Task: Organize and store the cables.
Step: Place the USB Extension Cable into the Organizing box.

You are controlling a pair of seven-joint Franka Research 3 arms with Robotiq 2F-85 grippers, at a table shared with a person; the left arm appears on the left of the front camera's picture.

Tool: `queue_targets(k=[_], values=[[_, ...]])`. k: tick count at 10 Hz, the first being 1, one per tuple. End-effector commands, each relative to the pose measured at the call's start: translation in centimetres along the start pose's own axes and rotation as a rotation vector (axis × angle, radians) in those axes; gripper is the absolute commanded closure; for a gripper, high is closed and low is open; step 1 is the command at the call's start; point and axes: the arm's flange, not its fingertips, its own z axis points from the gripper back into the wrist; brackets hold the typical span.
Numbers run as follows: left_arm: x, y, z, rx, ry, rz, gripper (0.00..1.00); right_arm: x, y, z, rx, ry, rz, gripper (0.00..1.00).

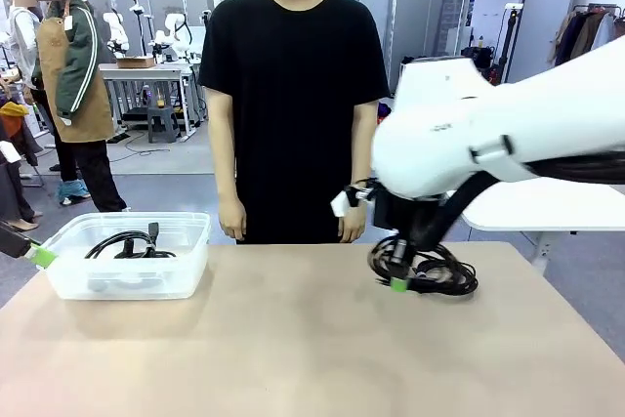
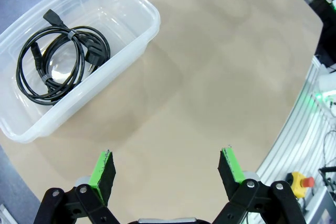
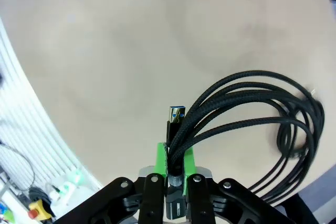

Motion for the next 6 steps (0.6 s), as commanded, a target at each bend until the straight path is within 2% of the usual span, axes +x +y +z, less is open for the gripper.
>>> queue_targets(k=[1,3,6], values=[[0.1,0.1,0.0,0.001,0.003,0.003,0.00,5.6,0.1,-0.7,-0.017,-0.046,-0.021,0.94],[0.1,0.1,0.0,0.001,0.003,0.003,0.00,9.7,1.4,-2.6,0.023,-0.059,0.052,0.94],[0.1,0.1,0.0,0.001,0.003,0.003,0.00,13.5,2.8,-7.0,0.088,-0.019,0.121,0.94]])
